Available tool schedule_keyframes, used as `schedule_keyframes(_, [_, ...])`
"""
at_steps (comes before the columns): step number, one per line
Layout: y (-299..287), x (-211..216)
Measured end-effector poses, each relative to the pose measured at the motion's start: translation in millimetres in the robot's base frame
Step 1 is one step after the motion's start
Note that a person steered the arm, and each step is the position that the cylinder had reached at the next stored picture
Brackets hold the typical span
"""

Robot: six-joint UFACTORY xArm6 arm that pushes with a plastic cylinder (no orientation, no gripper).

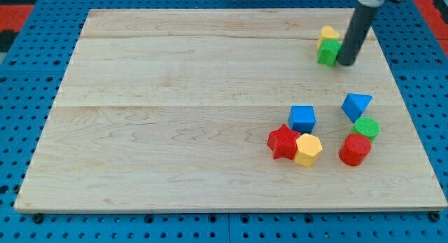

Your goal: Slide the blue triangle to the bottom left of the green star

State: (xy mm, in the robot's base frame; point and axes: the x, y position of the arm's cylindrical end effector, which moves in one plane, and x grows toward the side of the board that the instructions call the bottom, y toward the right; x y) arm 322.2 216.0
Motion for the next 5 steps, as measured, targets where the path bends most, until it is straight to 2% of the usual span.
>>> schedule_keyframes(1, [8.5,-39.8])
schedule_keyframes(2, [6.6,-44.0])
schedule_keyframes(5, [-20.0,29.9])
